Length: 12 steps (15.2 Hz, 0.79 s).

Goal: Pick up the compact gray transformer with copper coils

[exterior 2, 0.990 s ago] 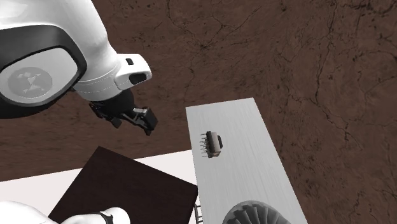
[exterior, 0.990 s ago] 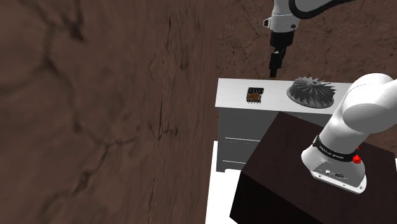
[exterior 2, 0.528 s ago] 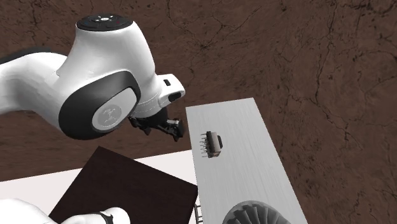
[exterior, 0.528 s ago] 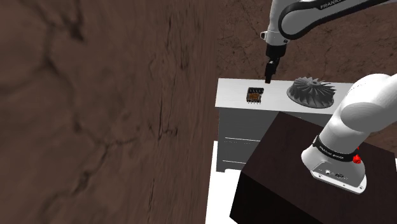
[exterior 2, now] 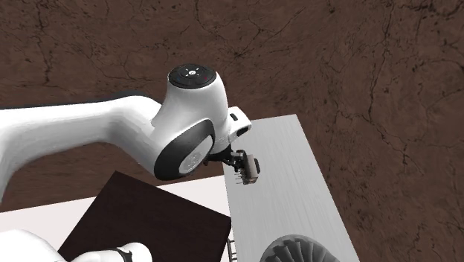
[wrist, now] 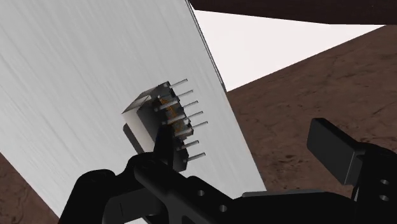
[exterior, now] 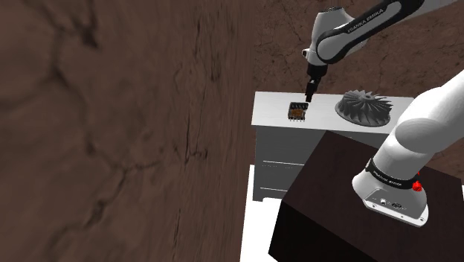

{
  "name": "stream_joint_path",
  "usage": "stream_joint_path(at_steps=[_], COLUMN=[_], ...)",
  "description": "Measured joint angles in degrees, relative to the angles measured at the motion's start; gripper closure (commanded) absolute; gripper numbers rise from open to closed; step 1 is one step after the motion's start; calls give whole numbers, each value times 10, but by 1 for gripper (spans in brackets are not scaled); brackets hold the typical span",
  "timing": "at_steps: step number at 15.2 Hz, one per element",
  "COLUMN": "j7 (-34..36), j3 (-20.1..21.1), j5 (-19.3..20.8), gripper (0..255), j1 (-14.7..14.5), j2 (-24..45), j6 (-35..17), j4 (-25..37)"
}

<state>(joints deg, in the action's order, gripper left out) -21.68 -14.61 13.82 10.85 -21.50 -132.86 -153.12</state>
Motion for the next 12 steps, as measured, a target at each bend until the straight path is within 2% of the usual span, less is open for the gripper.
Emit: stream_joint_path(at_steps=[4,6,12], j7=[-35,-62,-80], j3=[-32,-47,-55], j5=[-2,-17,-35], gripper=[0,0,0], j1=[7,8,9], j2=[94,148,211], j6=[-90,-125,-195], j4=[22,49,46])
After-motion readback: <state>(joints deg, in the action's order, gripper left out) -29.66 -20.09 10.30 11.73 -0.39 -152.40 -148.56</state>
